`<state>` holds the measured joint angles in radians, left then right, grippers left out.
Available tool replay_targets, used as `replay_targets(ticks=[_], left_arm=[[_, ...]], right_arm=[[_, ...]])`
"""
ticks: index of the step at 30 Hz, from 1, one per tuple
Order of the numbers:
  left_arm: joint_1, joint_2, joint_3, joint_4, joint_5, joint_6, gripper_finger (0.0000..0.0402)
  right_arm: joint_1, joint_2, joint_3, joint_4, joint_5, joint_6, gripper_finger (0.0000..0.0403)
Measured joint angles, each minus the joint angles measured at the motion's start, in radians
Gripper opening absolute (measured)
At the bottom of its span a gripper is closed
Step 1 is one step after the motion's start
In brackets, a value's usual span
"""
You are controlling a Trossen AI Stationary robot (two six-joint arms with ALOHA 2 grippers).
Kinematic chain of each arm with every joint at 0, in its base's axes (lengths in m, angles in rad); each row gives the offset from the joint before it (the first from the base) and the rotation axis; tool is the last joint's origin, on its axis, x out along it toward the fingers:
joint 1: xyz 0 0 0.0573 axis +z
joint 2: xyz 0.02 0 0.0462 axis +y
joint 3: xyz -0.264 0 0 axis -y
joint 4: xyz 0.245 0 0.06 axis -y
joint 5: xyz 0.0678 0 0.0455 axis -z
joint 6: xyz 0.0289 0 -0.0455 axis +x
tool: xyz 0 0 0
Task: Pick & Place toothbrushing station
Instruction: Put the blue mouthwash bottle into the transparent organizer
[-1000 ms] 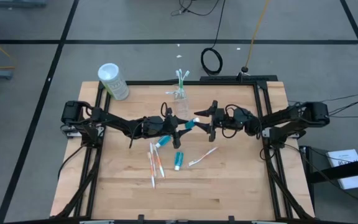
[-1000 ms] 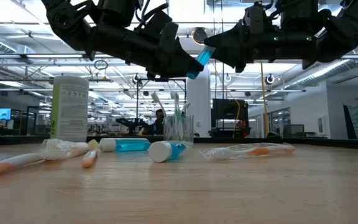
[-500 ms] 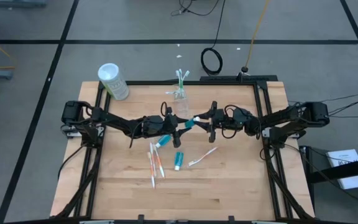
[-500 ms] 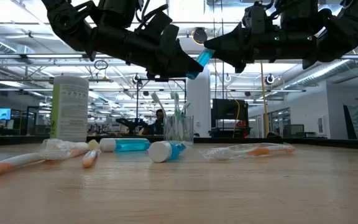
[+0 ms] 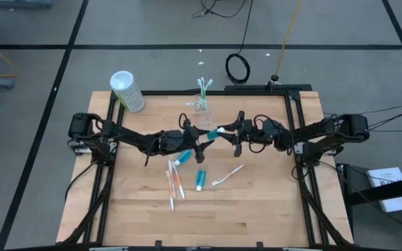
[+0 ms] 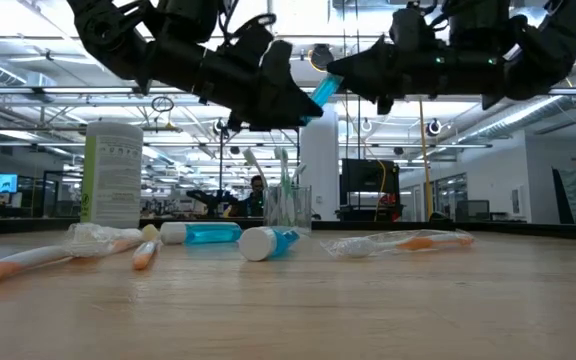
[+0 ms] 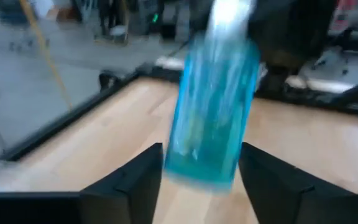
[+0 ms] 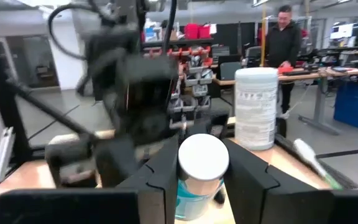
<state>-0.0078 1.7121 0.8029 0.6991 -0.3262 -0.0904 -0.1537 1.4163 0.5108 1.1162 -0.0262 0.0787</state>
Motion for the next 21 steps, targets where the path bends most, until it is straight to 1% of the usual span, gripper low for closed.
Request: replay_targets(ticks=[2,5,7,10,11,14,17,20,21], left_arm=[[-0.003,0.003,-0.002,-0.016,0.003,-0.026,0.024],[-0.019,-0.01,-0.002,-0.029,0.028,-0.03,0.0273],[-0.031,-0.014,-0.001,-0.027,0.048,-0.015,0.0289],[-0.05,-0.04,-0.003,-0.082,0.053,0.004,0.0305],[-0.055,-0.053,-0.002,-0.102,0.045,0.011,0.0308],[-0.065,-0.11,-0.002,-0.23,-0.007,0.008,0.0311],[-0.063,-0.177,-0.003,-0.361,-0.08,-0.017,0.0308],[-0.063,-0.246,-0.004,-0.438,-0.142,0.006,0.0303],[-0.063,-0.264,-0.01,-0.441,-0.15,0.027,0.0302]], right_arm=[[-0.015,-0.002,0.024,-0.014,0.002,0.004,0.0091],[-0.037,-0.002,0.069,-0.087,0.003,-0.003,0.0091],[-0.053,-0.002,0.104,-0.138,0.002,-0.02,0.0091],[-0.084,-0.002,0.17,-0.218,-0.001,-0.048,0.0091],[-0.097,-0.002,0.195,-0.257,-0.001,-0.059,0.0091],[-0.134,-0.002,0.271,-0.386,-0.001,-0.077,0.0091],[-0.171,-0.002,0.336,-0.484,-0.02,-0.095,0.0091],[-0.208,0.018,0.369,-0.505,-0.064,-0.089,0.0096],[-0.221,0.027,0.374,-0.506,-0.08,-0.085,0.0097]])
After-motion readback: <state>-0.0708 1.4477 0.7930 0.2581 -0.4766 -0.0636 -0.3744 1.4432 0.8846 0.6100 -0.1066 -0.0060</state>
